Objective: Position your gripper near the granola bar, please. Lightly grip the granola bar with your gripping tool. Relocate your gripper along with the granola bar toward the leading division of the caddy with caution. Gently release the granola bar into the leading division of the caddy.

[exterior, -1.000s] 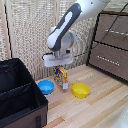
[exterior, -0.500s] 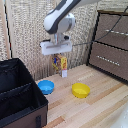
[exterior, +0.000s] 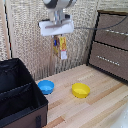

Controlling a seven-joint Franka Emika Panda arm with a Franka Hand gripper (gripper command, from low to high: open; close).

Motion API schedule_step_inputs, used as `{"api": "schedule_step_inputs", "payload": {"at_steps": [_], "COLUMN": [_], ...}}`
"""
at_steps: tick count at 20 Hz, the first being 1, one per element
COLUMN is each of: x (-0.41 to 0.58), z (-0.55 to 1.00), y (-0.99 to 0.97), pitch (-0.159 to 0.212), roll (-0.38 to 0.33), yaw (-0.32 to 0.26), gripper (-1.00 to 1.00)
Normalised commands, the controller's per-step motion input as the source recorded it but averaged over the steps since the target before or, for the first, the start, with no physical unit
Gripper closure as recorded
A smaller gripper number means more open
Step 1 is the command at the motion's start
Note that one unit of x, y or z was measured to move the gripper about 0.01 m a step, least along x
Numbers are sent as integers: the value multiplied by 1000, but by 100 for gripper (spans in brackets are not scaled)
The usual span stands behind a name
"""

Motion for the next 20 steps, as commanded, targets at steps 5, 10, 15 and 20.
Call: {"api": "schedule_step_inputs", "payload": {"at_steps": [5, 10, 15, 20], "x": [-6, -25, -195, -643], "z": [662, 115, 0, 8], "y": [211, 388, 575, 614], "pitch": [-46, -11, 23, 3], "roll": [-67, -77, -87, -78], "yaw": [-290, -272, -174, -58], "gripper": [100, 100, 100, 100]}}
